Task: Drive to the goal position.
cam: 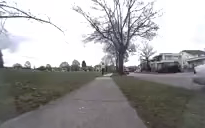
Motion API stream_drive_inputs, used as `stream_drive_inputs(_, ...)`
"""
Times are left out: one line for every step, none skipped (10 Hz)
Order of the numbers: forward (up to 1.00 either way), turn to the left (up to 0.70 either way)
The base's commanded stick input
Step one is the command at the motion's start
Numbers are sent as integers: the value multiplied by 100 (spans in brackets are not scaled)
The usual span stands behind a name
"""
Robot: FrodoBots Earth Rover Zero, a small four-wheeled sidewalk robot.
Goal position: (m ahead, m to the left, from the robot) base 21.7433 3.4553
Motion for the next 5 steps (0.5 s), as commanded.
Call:
stream_drive_inputs(85,-34)
stream_drive_inputs(85,-34)
stream_drive_inputs(85,-34)
stream_drive_inputs(85,-34)
stream_drive_inputs(85,-34)
